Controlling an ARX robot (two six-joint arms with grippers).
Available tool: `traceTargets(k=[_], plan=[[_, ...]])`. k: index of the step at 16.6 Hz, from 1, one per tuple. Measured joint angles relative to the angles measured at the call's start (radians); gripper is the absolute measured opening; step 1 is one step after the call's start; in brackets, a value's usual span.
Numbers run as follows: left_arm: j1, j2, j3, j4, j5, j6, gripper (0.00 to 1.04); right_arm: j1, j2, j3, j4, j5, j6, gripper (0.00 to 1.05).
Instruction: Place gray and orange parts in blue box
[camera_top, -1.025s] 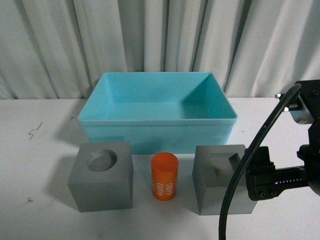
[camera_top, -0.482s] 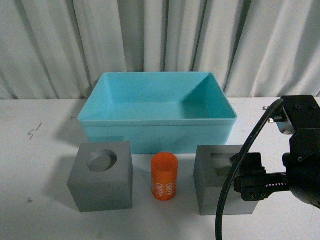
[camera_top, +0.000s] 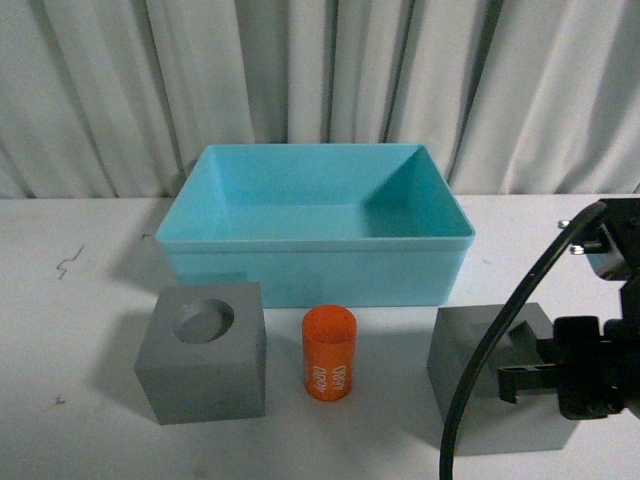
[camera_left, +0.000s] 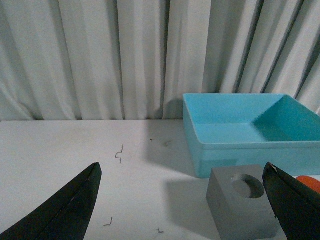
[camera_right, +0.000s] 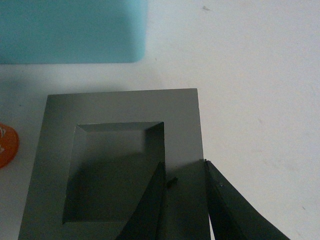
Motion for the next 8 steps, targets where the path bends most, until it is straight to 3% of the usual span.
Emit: traceTargets(k=[4,8], plan=[[0.0,0.0,0.0,0.0,0.0,0.0,0.98,-0.053,-0.297,0.042,-0.124,-0.021,-0.01,0.18],[0.0,0.0,0.0,0.0,0.0,0.0,0.98,-0.088,-0.28,0.325,-0.066,-0.036,-0.051,0.18]])
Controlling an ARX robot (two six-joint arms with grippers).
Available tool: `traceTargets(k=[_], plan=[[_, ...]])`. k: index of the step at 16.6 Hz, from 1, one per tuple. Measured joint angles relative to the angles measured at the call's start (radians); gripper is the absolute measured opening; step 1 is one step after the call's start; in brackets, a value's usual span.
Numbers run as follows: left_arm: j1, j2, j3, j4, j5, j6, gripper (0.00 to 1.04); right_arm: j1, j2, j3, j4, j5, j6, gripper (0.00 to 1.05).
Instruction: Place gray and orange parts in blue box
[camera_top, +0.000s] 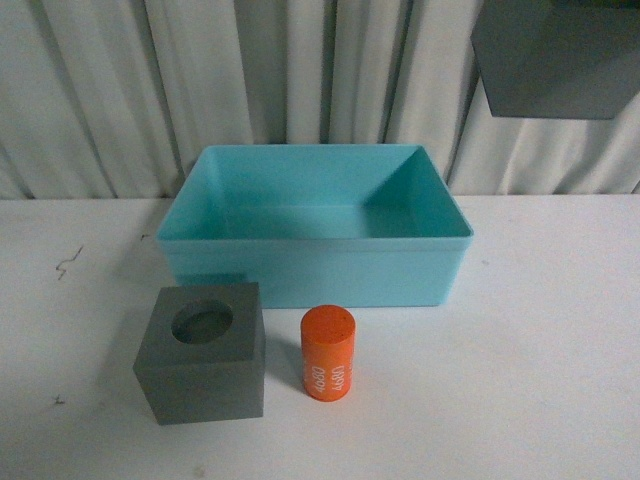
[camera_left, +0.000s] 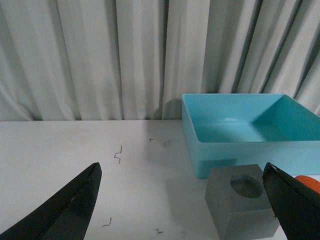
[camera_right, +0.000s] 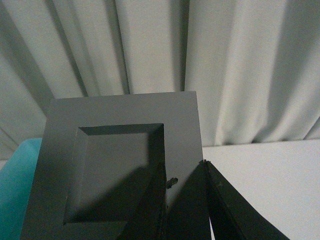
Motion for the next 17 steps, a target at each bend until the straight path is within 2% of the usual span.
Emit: traceTargets(k=[6,12,17], plan=[[0.0,0.0,0.0,0.0,0.0,0.0,0.98,0.056,0.484,0.421,0.017,0.045,0.046,0.18],[0.0,0.0,0.0,0.0,0.0,0.0,0.98,0.124,0.713,0.537,-0.033,0.059,0.107,0.17],[0.0,0.0,0.0,0.0,0.0,0.0,0.98,0.138,0.742,0.562,-0.035,0.077,0.115,0.17]])
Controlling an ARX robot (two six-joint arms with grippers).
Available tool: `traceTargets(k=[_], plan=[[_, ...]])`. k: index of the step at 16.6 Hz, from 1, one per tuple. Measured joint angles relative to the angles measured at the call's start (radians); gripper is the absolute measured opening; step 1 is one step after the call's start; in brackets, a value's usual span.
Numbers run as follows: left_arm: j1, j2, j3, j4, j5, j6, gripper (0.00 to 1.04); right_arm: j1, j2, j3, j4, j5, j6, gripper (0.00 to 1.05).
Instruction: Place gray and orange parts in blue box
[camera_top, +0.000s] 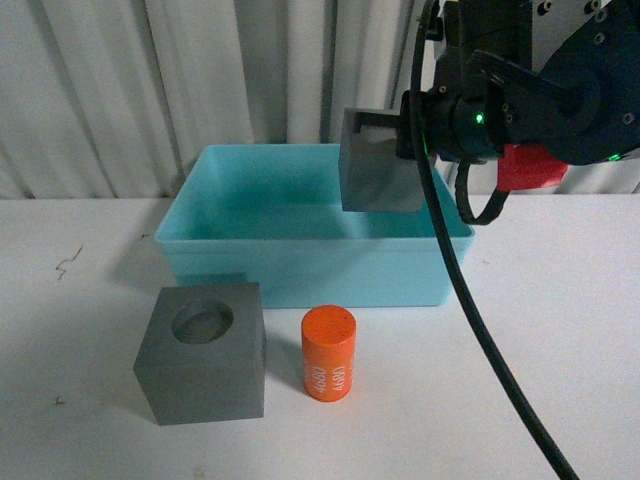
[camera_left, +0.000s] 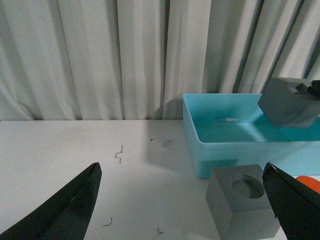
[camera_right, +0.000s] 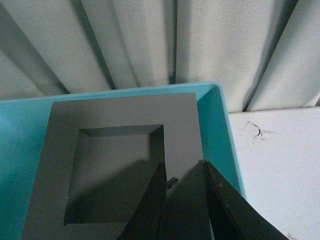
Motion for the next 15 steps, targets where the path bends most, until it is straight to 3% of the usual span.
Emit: traceTargets(k=[10,15], plan=[[0.0,0.0,0.0,0.0,0.0,0.0,0.98,0.006,0.076,0.024,-0.037,0.046,0.018,0.2],[0.0,0.0,0.0,0.0,0.0,0.0,0.98,0.011,0.033,-0.005,0.027,0.06,0.02,0.78]])
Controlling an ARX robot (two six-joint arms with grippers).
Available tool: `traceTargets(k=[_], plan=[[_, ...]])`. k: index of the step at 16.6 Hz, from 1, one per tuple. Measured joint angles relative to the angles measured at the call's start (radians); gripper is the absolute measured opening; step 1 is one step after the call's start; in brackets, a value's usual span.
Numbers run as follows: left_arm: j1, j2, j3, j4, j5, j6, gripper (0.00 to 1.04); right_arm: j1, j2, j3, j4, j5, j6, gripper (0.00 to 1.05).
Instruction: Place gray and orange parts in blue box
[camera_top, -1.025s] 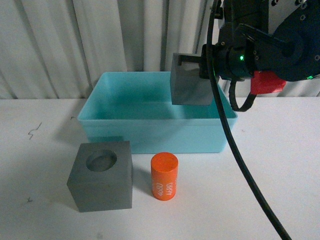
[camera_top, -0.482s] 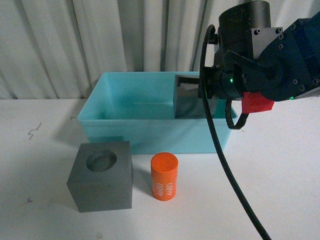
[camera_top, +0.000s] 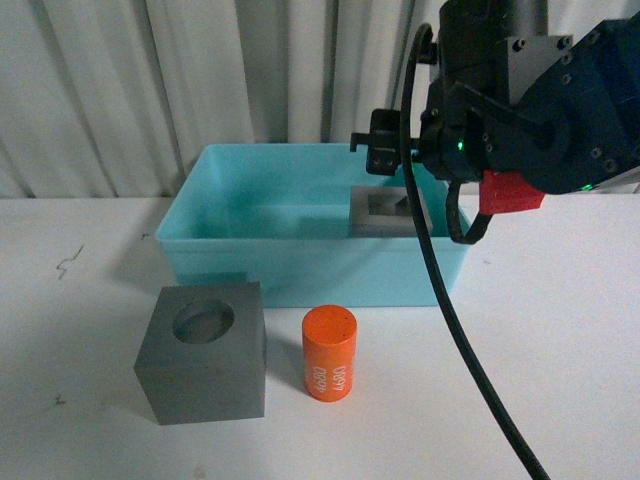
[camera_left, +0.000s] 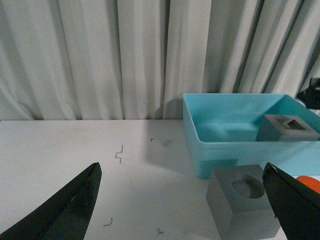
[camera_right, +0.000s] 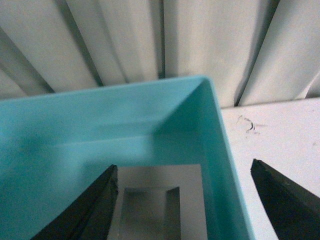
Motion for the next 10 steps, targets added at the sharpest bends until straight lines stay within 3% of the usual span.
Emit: traceTargets(k=[2,4,7,9,10], plan=[[0.0,0.0,0.0,0.0,0.0,0.0,0.98,-0.001,-0.14,-0.102,0.072,0.019,-0.013,0.99],[0.0,0.0,0.0,0.0,0.0,0.0,0.98,-0.002,-0.39,-0.296,0.12,0.031,-0.016,0.98],[0.0,0.0,0.0,0.0,0.0,0.0,0.98,0.005,-0.801,-0.708,-0.105,0.1,0.132,0.98],[0.0,0.0,0.0,0.0,0.0,0.0,0.98,0.074,-1.068,-0.964,-0.35,0.193,0.301,0.98],[0.0,0.0,0.0,0.0,0.0,0.0,0.98,0.093,-1.159,-1.024,-0.409,0.191,0.358,0.98]])
